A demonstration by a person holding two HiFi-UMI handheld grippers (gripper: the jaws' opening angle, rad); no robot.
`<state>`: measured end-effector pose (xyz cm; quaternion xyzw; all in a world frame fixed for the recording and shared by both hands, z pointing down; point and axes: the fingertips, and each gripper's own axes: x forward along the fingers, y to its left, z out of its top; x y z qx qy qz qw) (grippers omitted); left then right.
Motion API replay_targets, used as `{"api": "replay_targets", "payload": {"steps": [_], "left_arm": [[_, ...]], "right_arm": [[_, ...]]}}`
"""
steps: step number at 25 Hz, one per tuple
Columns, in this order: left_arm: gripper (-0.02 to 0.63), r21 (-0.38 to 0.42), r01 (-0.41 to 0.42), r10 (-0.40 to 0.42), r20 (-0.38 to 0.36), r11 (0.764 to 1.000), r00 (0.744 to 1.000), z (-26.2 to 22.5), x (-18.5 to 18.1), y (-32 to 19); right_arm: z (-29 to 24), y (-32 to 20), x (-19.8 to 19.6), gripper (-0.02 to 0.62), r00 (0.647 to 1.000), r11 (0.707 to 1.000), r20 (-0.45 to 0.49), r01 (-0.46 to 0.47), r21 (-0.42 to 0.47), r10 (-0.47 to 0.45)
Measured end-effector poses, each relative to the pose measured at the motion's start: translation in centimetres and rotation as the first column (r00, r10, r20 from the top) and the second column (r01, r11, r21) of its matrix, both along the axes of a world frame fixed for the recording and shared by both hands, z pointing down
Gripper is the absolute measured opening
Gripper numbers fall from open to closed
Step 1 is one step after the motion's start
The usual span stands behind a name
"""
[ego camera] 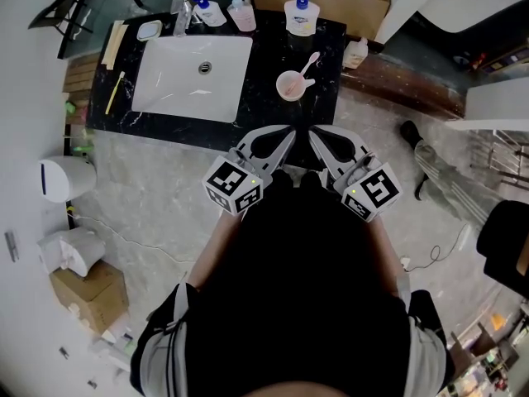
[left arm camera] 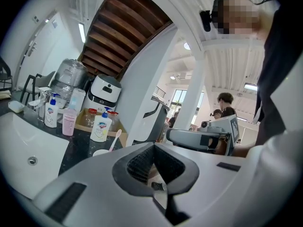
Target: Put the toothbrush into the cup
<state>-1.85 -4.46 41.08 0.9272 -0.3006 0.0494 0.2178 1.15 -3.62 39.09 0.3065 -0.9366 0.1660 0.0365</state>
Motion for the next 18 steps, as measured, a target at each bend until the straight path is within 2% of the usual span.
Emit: {"api": "replay_targets", "payload": {"steps": [18], "left_arm": [[0.008,-0.019,0.000,0.001,0.010,1.000,1.000,0.28,0.14,0.48]], "right_arm": [[0.82,0.16,0.41,0.014,1.000,1.000,0.001,-0.021,-0.020,0.021]]}}
